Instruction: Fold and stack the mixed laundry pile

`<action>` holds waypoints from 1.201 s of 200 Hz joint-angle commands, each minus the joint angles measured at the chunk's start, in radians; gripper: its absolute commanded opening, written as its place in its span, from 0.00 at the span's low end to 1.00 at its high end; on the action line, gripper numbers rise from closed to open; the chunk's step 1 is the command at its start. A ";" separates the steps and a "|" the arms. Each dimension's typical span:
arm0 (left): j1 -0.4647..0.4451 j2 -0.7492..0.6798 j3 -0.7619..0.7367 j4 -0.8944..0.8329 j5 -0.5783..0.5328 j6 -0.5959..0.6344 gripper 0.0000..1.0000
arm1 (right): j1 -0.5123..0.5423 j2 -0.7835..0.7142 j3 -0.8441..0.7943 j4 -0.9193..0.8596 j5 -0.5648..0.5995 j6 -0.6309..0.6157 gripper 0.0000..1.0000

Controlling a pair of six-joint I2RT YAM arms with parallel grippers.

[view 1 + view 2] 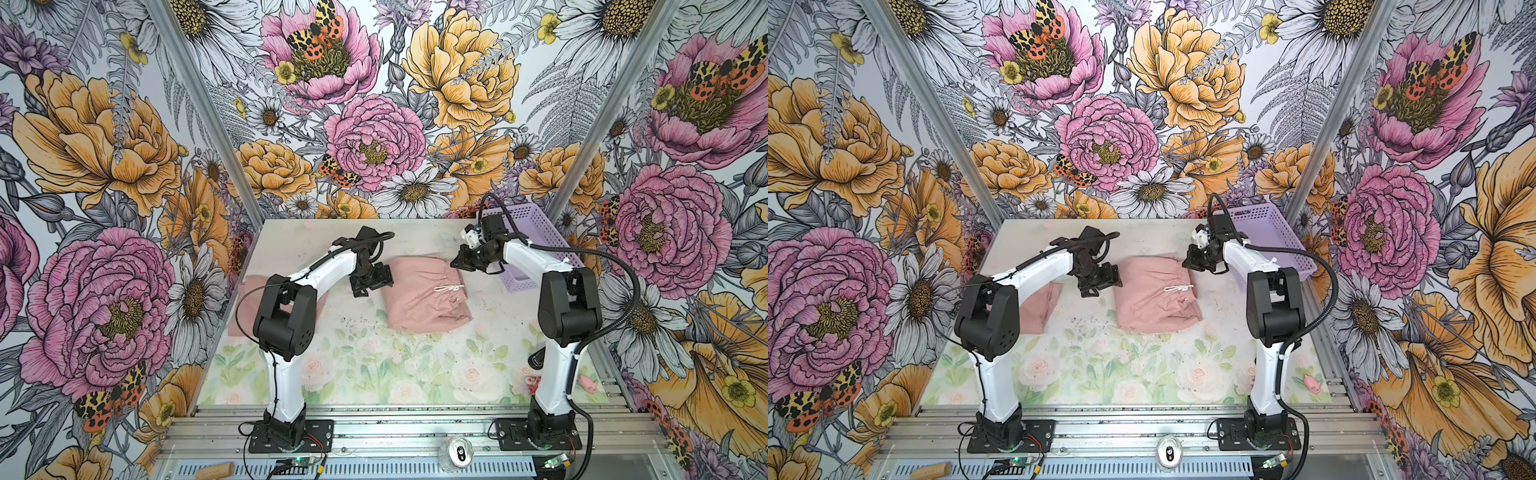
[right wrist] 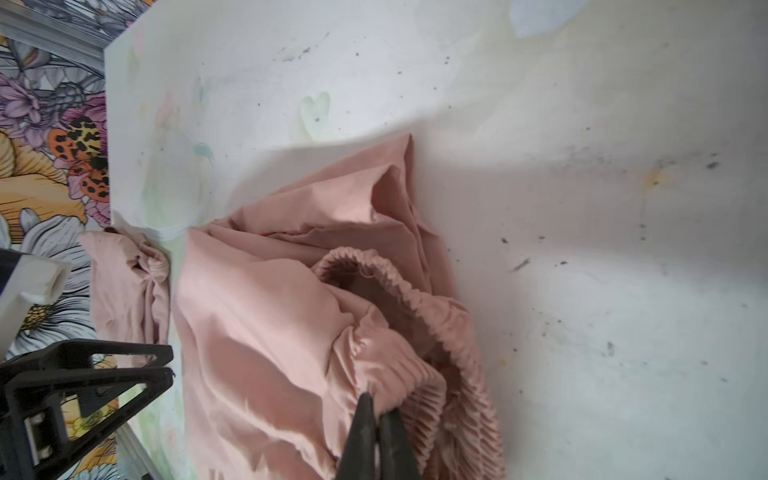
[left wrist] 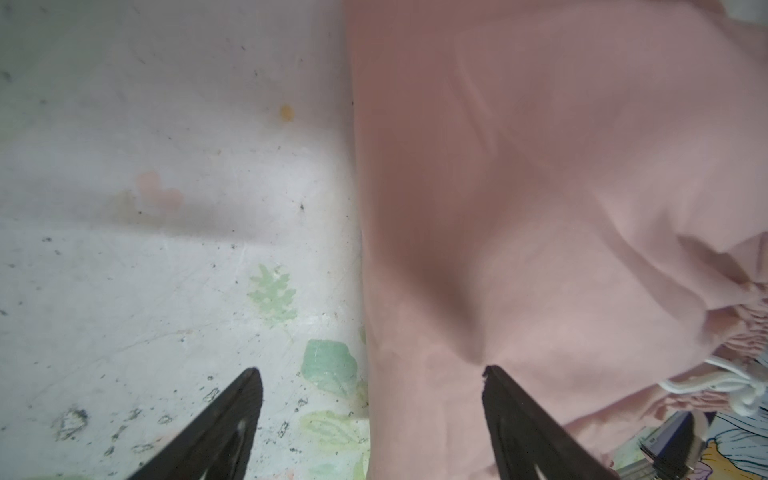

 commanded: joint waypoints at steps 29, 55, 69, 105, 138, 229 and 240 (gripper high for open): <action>-0.036 0.087 0.067 0.016 0.008 0.042 0.84 | -0.001 0.092 0.070 -0.001 0.122 -0.033 0.00; -0.055 0.112 0.082 0.015 0.019 0.045 0.84 | -0.003 0.095 0.071 -0.006 0.177 -0.026 0.00; -0.064 0.122 0.085 0.015 0.029 0.044 0.83 | -0.007 0.083 0.077 -0.018 0.174 -0.024 0.06; -0.073 0.112 0.075 0.015 0.027 0.041 0.83 | -0.009 -0.033 0.045 -0.064 0.137 -0.005 0.30; -0.072 0.101 0.064 0.015 0.025 0.041 0.83 | -0.005 -0.134 -0.042 -0.101 0.107 0.019 0.37; -0.082 0.123 0.101 0.016 0.044 0.045 0.83 | 0.078 -0.209 -0.162 -0.202 0.275 -0.006 0.33; -0.086 0.132 0.103 0.013 0.050 0.047 0.83 | 0.080 -0.192 -0.164 -0.206 0.310 -0.013 0.29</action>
